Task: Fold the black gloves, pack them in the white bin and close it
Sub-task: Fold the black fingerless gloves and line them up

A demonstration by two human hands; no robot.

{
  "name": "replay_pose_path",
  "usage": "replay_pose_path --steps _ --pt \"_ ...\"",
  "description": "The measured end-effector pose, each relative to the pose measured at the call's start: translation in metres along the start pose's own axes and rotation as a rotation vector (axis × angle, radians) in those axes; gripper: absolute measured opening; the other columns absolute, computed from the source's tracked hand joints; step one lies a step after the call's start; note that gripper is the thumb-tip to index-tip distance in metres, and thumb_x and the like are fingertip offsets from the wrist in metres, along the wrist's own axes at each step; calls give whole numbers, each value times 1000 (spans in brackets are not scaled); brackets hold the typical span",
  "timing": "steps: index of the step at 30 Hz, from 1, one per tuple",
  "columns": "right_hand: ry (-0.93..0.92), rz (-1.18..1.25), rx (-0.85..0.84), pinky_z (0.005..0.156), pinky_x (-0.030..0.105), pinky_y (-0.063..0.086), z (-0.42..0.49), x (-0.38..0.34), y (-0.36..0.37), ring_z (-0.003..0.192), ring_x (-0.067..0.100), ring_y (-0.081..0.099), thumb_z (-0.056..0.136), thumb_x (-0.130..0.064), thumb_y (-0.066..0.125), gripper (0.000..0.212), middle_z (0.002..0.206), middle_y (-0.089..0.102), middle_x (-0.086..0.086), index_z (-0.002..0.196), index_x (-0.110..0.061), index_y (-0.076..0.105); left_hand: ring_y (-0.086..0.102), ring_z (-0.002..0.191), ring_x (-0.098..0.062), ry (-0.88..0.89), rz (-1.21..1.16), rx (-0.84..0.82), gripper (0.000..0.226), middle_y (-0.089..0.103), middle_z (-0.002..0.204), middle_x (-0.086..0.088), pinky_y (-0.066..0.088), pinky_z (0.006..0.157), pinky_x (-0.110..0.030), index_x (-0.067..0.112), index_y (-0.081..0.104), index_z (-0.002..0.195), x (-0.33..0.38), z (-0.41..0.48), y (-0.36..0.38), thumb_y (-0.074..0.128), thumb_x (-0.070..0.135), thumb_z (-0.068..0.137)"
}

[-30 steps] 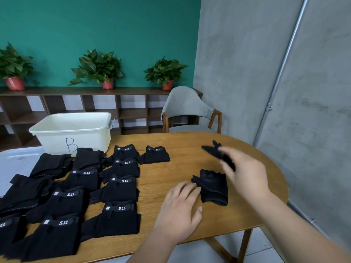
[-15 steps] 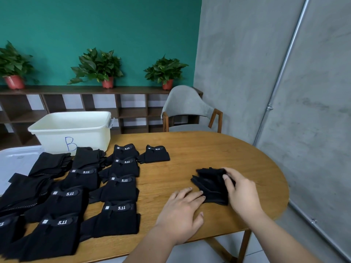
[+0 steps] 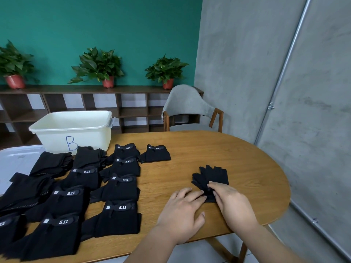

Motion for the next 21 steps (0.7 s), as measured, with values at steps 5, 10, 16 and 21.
replay_pose_path --steps 5,10,16,21 --pt "1 -47 -14 92 27 59 -5 -3 0 111 6 71 87 -8 79 36 123 74 -13 119 -26 76 16 155 -14 3 3 9 63 31 168 19 20 125 -38 33 38 162 -1 0 1 28 54 104" --pt "86 -35 -166 78 22 56 1 -7 -12 102 -2 64 88 -33 62 24 115 68 -26 110 -39 70 17 155 -15 3 -1 12 62 32 167 17 20 125 -39 32 39 162 0 1 1 29 54 104" --pt "278 184 -202 81 29 52 33 -5 -16 93 1 62 104 -36 44 28 103 64 -23 87 -35 66 17 155 -14 -2 -7 10 61 31 168 19 19 125 -37 33 38 162 -1 1 0 30 54 105" --pt "318 16 -382 68 37 56 54 2 -7 72 8 62 101 -39 55 22 87 64 -14 80 -33 60 16 155 -14 0 -22 4 61 30 168 19 19 124 -38 35 38 162 0 0 -2 31 54 105"
Point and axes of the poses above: each hand's wrist, its own z-axis towards the middle knuckle, its own y-axis out of the palm, x = y × z, the point moved 3 cm from there along z, towards the middle knuckle
